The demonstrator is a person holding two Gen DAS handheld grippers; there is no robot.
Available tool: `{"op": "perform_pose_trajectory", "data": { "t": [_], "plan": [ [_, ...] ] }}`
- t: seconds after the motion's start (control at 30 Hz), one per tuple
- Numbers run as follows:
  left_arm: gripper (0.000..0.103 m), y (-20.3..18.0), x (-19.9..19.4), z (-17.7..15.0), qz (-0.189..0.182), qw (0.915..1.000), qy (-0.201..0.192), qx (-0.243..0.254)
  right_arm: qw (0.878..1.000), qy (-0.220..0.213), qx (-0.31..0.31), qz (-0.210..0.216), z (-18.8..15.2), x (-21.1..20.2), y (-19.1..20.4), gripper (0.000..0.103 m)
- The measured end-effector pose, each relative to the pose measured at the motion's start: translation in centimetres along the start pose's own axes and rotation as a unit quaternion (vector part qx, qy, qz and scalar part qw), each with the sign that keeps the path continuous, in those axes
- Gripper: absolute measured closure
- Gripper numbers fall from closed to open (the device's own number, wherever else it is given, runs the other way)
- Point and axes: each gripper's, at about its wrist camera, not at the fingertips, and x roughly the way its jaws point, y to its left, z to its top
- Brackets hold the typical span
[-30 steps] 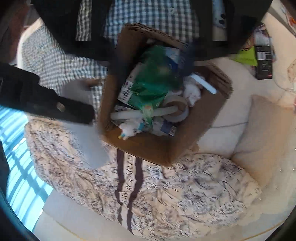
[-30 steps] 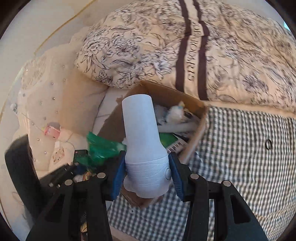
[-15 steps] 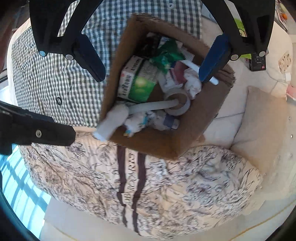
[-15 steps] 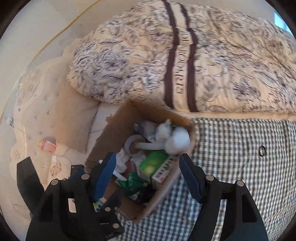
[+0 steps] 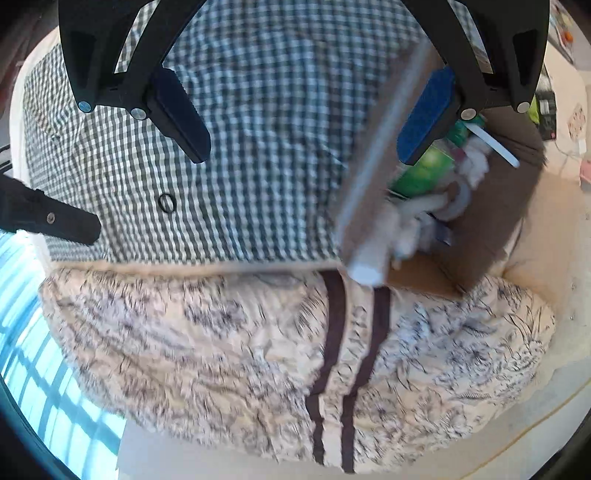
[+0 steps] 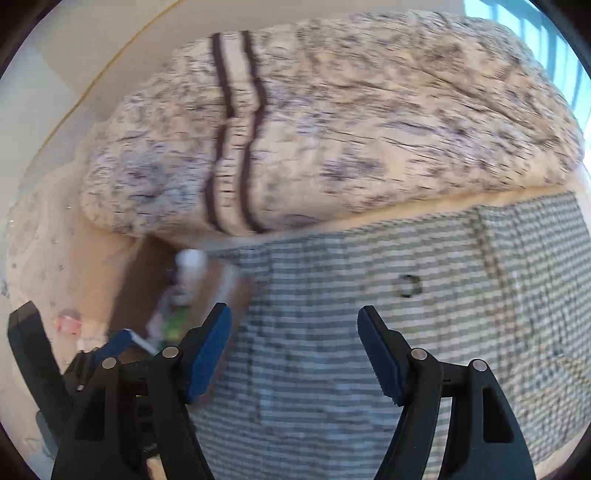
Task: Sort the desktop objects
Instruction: 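Grasp the black rubber ring from the sheet with the right tool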
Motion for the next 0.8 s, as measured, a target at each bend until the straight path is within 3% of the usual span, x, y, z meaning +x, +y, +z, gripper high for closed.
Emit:
{"op": "perform_pose_trajectory", "data": {
  "t": [0.2,0.33,0.63,0.77,0.8],
  "plan": [
    [0.000,-3.9,4.8,-2.0,0.020,0.9991,0.037,-0.003,0.998,0.051,0.013,-0.037,0.0,6.2,-9.3,0.032],
    [0.000,-4.1,7.5,-3.4,0.030,0.9977,0.056,-0.024,0.996,0.075,0.006,-0.044,0.1,11.4,-12.4,0.032],
    [0.000,-0.8,9.8,-7.3,0.067,0.9915,0.098,-0.053,0.992,0.108,-0.016,-0.058,0.2,21.7,-13.0,0.032],
    [0.000,0.8,9.7,-8.4,0.074,0.9881,0.114,-0.072,0.991,0.099,-0.026,-0.089,0.1,22.8,-12.5,0.031],
    [0.000,1.1,9.5,-8.5,0.077,0.9876,0.114,-0.075,0.990,0.094,-0.032,-0.098,0.0,22.7,-12.4,0.038]
  ]
}}
